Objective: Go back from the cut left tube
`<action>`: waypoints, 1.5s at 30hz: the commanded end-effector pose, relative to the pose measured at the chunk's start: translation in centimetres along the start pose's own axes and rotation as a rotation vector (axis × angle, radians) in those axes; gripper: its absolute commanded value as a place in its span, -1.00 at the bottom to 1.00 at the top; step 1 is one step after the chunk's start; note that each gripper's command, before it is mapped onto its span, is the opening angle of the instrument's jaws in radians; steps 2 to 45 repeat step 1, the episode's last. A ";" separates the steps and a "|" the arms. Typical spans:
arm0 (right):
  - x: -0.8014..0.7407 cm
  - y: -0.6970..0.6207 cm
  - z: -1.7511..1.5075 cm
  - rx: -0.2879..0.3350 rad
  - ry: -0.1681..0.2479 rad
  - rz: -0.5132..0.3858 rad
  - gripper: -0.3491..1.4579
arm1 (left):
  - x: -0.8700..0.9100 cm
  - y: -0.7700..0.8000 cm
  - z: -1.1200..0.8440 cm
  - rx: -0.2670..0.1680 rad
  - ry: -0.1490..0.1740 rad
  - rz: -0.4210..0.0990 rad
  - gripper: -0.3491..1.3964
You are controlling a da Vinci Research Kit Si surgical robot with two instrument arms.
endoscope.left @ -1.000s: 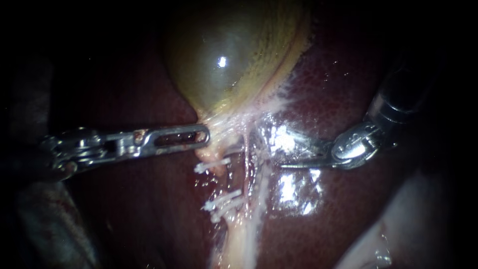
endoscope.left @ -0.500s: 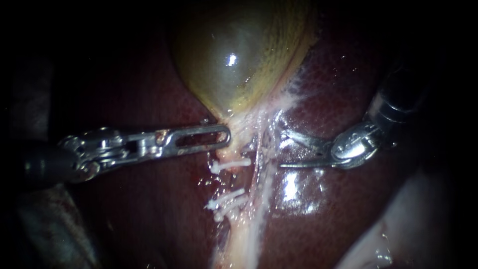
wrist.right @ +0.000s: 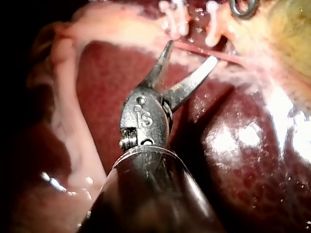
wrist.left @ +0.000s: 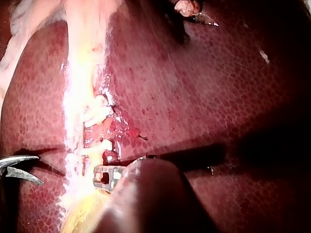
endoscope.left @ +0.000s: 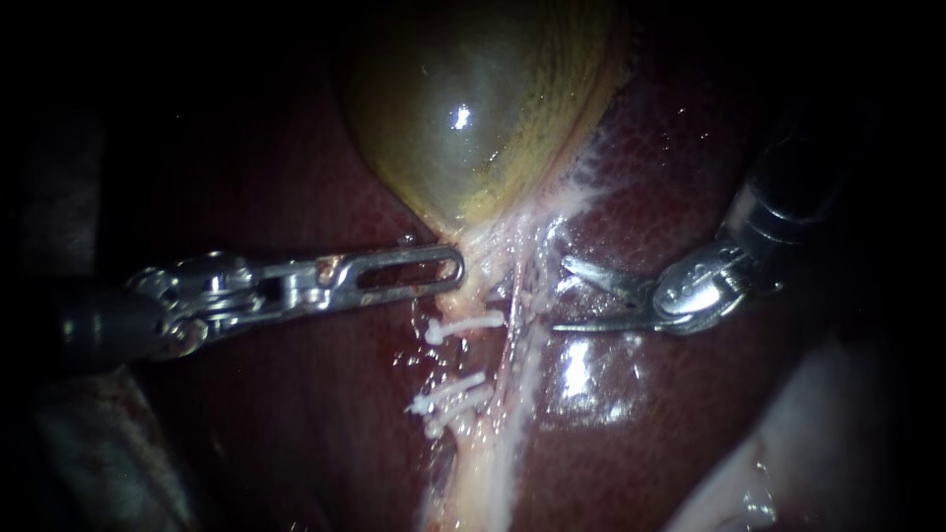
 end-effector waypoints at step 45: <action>0.00 0.00 0.00 0.000 0.000 0.000 0.93 | 0.00 0.00 0.00 0.000 0.000 0.000 -1.00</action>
